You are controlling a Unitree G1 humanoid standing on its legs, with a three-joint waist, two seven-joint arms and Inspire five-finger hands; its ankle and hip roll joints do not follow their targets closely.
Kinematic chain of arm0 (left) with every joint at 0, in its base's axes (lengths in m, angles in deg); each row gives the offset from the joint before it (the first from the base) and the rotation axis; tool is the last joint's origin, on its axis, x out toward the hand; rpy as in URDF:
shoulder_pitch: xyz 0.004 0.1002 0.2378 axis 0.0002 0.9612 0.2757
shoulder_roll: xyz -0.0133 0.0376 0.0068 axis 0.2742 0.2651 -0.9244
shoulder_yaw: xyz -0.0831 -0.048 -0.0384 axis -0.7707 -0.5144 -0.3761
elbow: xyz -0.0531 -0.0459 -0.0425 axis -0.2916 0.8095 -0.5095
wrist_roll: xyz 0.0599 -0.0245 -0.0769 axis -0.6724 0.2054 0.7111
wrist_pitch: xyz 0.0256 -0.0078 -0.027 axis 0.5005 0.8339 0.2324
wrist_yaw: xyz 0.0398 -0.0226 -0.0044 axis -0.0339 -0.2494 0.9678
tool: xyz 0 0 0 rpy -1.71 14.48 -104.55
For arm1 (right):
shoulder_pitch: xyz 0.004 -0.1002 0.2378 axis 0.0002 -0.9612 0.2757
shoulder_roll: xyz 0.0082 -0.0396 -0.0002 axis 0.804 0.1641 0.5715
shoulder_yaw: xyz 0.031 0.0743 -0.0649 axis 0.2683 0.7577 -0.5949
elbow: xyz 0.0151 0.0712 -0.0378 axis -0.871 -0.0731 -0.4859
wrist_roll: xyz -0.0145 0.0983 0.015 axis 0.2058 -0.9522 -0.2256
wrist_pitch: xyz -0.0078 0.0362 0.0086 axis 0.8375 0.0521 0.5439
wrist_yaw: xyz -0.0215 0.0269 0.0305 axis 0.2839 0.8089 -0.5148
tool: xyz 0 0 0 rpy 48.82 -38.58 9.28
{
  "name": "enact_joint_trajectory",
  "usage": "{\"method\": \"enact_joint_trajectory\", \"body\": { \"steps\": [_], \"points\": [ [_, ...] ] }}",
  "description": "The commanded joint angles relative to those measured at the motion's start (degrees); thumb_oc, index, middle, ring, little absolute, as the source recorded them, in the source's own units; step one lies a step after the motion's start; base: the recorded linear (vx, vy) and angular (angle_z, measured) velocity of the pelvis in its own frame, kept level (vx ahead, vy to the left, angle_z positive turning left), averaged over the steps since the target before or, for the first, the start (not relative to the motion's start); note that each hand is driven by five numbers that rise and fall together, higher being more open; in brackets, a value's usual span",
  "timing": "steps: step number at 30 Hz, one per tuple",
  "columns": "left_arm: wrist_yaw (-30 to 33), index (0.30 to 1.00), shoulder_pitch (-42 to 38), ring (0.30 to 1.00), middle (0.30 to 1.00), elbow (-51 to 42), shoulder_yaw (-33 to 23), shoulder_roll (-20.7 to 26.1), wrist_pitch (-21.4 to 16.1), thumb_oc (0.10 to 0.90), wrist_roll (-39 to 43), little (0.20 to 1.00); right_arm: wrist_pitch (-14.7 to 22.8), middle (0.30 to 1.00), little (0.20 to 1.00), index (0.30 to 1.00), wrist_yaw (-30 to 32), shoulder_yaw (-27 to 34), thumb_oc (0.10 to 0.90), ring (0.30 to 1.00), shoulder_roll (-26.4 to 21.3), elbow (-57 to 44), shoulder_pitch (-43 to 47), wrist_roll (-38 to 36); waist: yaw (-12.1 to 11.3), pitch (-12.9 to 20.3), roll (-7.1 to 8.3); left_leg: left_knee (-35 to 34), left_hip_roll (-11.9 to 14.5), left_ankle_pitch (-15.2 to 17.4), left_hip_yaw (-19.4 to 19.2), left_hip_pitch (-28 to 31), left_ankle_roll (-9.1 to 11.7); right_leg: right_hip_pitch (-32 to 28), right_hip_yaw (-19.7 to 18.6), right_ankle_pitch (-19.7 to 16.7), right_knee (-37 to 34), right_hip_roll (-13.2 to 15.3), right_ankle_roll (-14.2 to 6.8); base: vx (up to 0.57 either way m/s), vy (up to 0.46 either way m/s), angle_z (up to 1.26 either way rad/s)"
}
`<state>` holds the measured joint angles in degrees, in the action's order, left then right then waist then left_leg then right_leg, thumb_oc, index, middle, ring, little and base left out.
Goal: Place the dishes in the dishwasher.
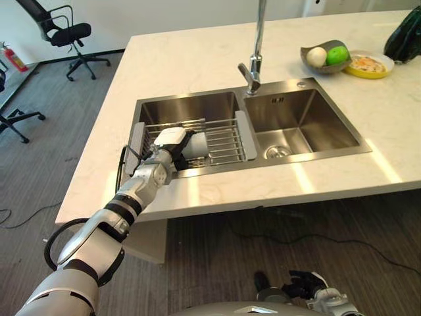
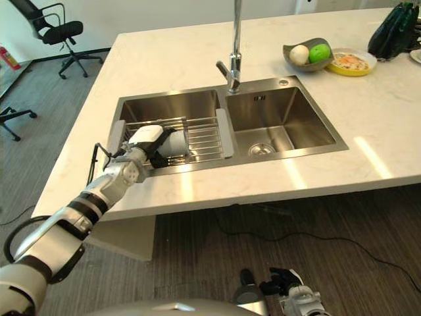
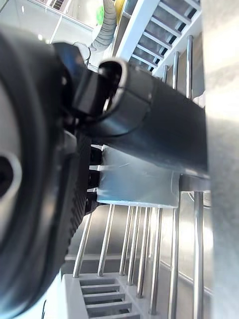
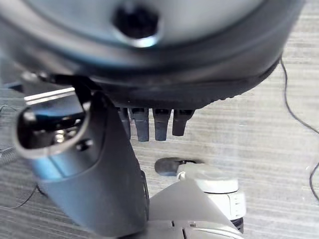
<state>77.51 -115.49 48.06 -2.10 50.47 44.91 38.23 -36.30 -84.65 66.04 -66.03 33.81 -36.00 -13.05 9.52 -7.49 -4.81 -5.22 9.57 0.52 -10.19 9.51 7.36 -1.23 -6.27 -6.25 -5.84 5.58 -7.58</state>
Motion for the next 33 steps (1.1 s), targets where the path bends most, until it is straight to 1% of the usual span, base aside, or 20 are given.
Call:
{"method": "enact_joint_trajectory", "body": {
  "steps": [1,4,6,7,8,11,12,15,16,17,20,22,23,25,26,27,29,30,31,33],
  "points": [
    [-2.6,0.3,-8.3,0.3,0.3,8.1,2.0,-0.1,0.5,0.4,-1.8,0.3,0.2,0.9,0.9,0.9,-1.4,-2.0,0.8,0.9,0.7,1.1,-2.5,0.3,-0.1,1.7,2.12,0.2,-1.7,-0.5,2.4,1.1,0.3,-3.6,1.6,3.6,1.3,-0.6,-1.7,0.01,-0.004,0.06],
    [-1.6,0.3,-8.3,0.3,0.3,5.7,2.4,0.7,-0.9,0.4,-1.2,0.3,0.5,0.9,0.9,0.9,-1.2,-2.3,0.8,0.9,0.8,1.1,-2.2,0.0,-0.4,1.7,2.05,0.2,-1.8,-0.4,2.7,1.0,0.2,-3.6,1.9,3.6,1.3,-0.4,-1.7,0.0,0.001,0.05],
    [-0.2,0.3,-7.8,0.3,0.3,2.5,2.3,2.4,-2.4,0.4,-0.7,0.3,0.9,0.9,0.9,0.9,-1.1,-2.5,0.8,0.9,0.8,1.0,-1.9,0.1,-0.7,1.6,2.17,0.2,-1.9,-1.0,2.8,0.5,0.3,-3.1,1.9,3.0,1.3,-0.5,-1.7,-0.02,-0.007,0.05],
    [0.4,0.3,-7.2,0.3,0.3,0.6,2.3,3.4,-3.3,0.4,-0.3,0.3,1.1,0.9,0.9,0.9,-1.1,-2.6,0.8,0.9,0.7,0.9,-1.9,0.0,-0.8,1.7,2.16,0.2,-2.0,-0.4,2.9,0.8,0.2,-3.4,2.0,3.5,1.2,-0.4,-1.9,0.0,-0.001,0.06],
    [2.3,0.3,-6.6,0.3,0.3,-3.1,1.5,4.6,-4.8,0.4,0.9,0.3,1.5,0.9,0.9,0.9,-1.0,-2.6,0.8,0.9,0.7,0.6,-2.0,0.0,-1.1,1.7,2.25,0.2,-2.1,-0.4,3.0,0.7,0.2,-3.4,2.0,3.5,1.2,-0.4,-1.9,0.03,0.012,0.05],
    [4.6,0.3,-4.4,0.3,0.3,-7.5,-0.2,6.8,-6.3,0.4,2.0,0.3,2.1,0.9,0.9,0.9,-0.9,-2.7,0.8,0.9,0.7,-0.1,-2.3,0.1,-1.4,1.8,2.47,0.2,-2.1,-0.4,3.1,0.6,0.3,-3.4,2.1,3.5,1.2,-0.4,-2.0,0.0,0.0,0.0],
    [8.4,0.3,-1.9,0.3,0.3,-10.7,-3.7,7.5,-7.4,0.4,3.3,0.3,2.6,0.9,0.9,0.9,-0.2,-3.0,0.8,0.9,0.7,-0.5,-2.4,1.0,-1.6,2.0,2.78,0.2,-2.1,-0.3,3.3,0.6,0.3,-3.4,2.2,3.4,1.2,-0.3,-2.1,0.0,0.0,0.0],
    [11.7,0.3,0.3,0.3,0.3,-13.4,-6.8,7.3,-8.4,0.4,5.3,0.3,3.0,0.9,0.9,0.9,0.9,-3.0,0.8,0.9,0.7,-0.7,-2.1,1.8,-1.9,2.1,3.2,0.2,-2.1,-0.8,3.3,0.1,0.3,-3.1,2.3,3.0,1.2,-0.3,-2.0,0.02,-0.001,0.0],
    [19.1,0.3,4.7,0.3,0.3,-17.1,-14.7,4.0,-10.8,0.4,10.7,0.3,3.7,0.9,0.9,0.9,2.6,-2.8,0.8,0.9,1.7,-0.9,-2.1,2.8,-2.6,2.2,3.84,0.2,-2.1,0.0,3.3,0.5,0.3,-3.5,2.6,3.5,1.1,-0.2,-2.1,0.07,0.003,0.0],
    [21.9,0.3,7.4,0.3,0.3,-16.8,-18.2,1.9,-10.9,0.4,13.2,0.3,3.9,0.9,0.9,0.9,3.7,-3.0,0.8,0.9,1.8,-0.9,-1.8,3.4,-2.5,2.4,3.91,0.2,-2.1,0.1,3.1,0.6,0.3,-3.7,2.6,3.5,1.0,-0.2,-2.1,0.08,0.003,-0.02],
    [28.0,0.3,10.1,0.3,0.3,-19.6,-26.1,-2.9,-13.8,0.4,22.7,0.3,3.8,0.9,0.9,0.9,5.4,-2.5,0.8,0.9,1.5,-1.9,-0.1,3.6,-3.1,2.9,4.55,0.2,-2.1,0.3,2.9,0.6,0.3,-3.7,2.8,3.3,0.9,-0.2,-2.0,0.04,0.002,0.0],
    [28.8,0.3,10.5,0.3,0.3,-20.5,-27.7,-3.6,-14.2,0.4,24.7,0.3,3.8,0.9,0.9,0.9,5.7,-2.5,0.8,0.9,1.3,-2.4,0.2,3.7,-3.1,3.1,4.55,0.2,-2.0,0.3,2.9,0.6,0.3,-3.8,2.9,3.3,0.9,-0.2,-1.9,0.02,0.0,0.0],
    [31.4,0.3,10.1,0.3,0.3,-25.4,-31.6,-3.7,-17.3,0.4,29.5,0.3,4.6,0.9,0.9,0.9,5.6,-1.8,0.8,0.9,0.9,-3.1,-3.2,4.1,-2.9,3.2,4.69,0.2,-2.1,-0.6,2.8,-0.2,0.5,-3.1,3.0,2.5,1.0,-0.3,-1.9,-0.04,-0.001,0.0],
    [31.8,0.3,11.9,0.3,0.3,-32.8,-35.2,-4.7,-18.5,0.4,31.5,0.3,4.8,0.9,0.9,0.9,6.5,-2.5,0.8,0.9,0.8,-10.8,-4.8,5.2,-2.8,3.3,4.65,0.2,-2.0,0.0,2.9,-0.2,0.5,-3.3,3.0,3.0,1.1,-0.3,-2.0,0.0,0.0,0.0],
    [31.8,0.3,11.9,0.3,0.3,-32.9,-35.2,-4.7,-18.5,0.4,31.5,0.3,4.8,0.9,0.9,0.9,6.5,-2.6,0.8,0.9,0.8,-10.8,-4.8,5.2,-2.8,3.2,4.73,0.2,-2.0,-0.6,2.9,-0.5,0.6,-2.9,2.9,2.5,1.1,-0.3,-1.9,0.0,0.0,0.0],
    [31.7,0.3,13.0,0.3,0.3,-39.7,-38.3,-3.5,-20.4,0.4,33.4,0.3,4.7,0.9,0.9,0.9,7.7,1.6,0.8,0.9,1.2,-9.3,-6.9,2.1,-2.9,3.6,4.58,0.2,-1.9,-0.6,3.0,-0.8,0.6,-2.6,3.2,2.5,1.1,-0.3,-1.9,0.0,0.0,0.0],
    [31.1,0.3,15.6,0.3,0.3,-46.9,-40.3,-3.1,-21.4,0.4,32.2,0.3,4.4,0.9,0.9,0.9,8.2,1.7,0.8,0.9,0.8,-8.9,-7.1,4.0,-3.6,3.6,4.59,0.2,-1.9,-0.6,3.4,-1.1,0.6,-2.5,3.2,2.5,1.1,-0.4,-1.9,0.02,0.0,0.0],
    [31.1,0.3,15.7,0.3,0.3,-47.0,-40.4,-3.1,-21.3,0.4,32.2,0.3,4.4,0.9,0.9,0.9,8.2,1.7,0.8,0.9,0.8,-8.9,-7.2,4.0,-3.6,3.7,4.58,0.2,-1.9,-0.6,3.4,-1.1,0.6,-2.4,3.2,2.5,1.1,-0.4,-1.9,0.0,0.0,0.0],
    [29.8,0.3,21.3,0.3,0.3,-53.5,-43.7,-1.8,-22.0,0.4,30.0,0.3,4.1,0.9,0.9,0.9,7.9,1.1,0.8,0.9,0.5,-10.3,-7.2,6.1,-5.3,3.4,4.66,0.2,-2.0,-1.1,4.1,-1.5,0.5,-2.1,3.1,2.4,1.1,-0.5,-1.7,0.0,0.0,0.0],
    [28.7,0.3,28.4,0.3,0.3,-56.5,-47.4,-0.4,-23.0,0.4,28.8,0.3,3.9,0.9,0.9,0.9,7.5,1.1,0.8,0.9,0.8,-10.0,-6.6,5.9,-7.5,3.1,4.61,0.4,-1.9,-2.6,5.0,-1.5,0.7,-2.3,3.3,2.6,1.1,-0.5,-1.4,0.0,-0.029,-0.05]
  ]
}}
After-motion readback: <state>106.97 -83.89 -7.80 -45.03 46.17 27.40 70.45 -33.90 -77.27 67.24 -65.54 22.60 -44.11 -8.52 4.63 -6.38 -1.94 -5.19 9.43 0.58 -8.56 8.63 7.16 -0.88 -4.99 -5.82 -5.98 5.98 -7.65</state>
